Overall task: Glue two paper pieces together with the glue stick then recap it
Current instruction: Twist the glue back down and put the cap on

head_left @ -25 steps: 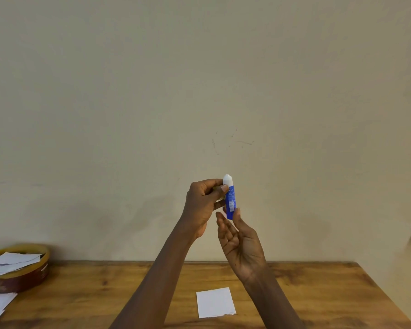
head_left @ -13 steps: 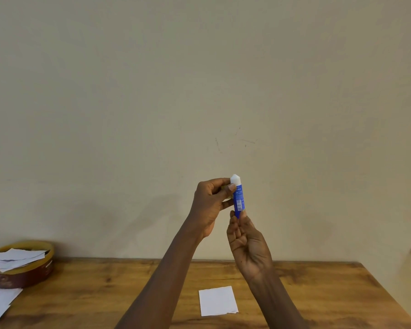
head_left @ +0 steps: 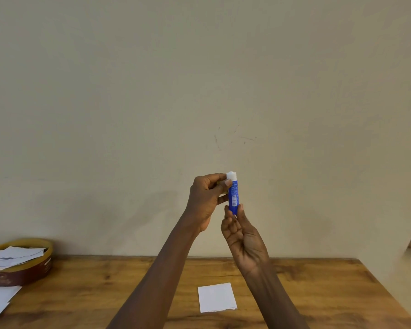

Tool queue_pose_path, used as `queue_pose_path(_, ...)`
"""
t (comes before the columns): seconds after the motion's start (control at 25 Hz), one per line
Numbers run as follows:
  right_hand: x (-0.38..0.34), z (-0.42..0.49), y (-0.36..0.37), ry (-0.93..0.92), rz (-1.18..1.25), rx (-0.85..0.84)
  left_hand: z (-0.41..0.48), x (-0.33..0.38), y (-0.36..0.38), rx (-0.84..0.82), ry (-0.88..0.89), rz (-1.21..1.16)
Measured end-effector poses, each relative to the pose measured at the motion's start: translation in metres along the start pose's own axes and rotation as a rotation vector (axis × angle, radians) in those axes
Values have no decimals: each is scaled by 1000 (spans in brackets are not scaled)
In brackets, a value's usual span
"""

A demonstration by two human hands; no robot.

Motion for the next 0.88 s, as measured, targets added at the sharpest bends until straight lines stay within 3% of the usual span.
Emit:
queue_pose_path(0.12,-2,0,4,-20,-50,-21,0,0,-3,20,-5,1)
queue_pose_path(0.32,1,-2,6,173,-108,18,-2,2,-4,41,8,10)
queue_pose_path(0.48,-2,3,7,29,15,-1,0,5,-2,59,14,9)
queue_pose_path(0.64,-3,2,6,-64,-70,-4,-2,3,-2,76,22,49)
queue_pose_path(0.88,0,-1,7,149,-102,35,-2,6,-3,80,18,58)
Point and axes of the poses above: each hand's wrist, its own z-axis towards the middle knuckle, its own y-axis out of the palm, x = y × z, the point moved 5 cm from there along z, towards the middle knuckle, and after that the axes turned 8 degrees about -y, right-handed, at the moved point
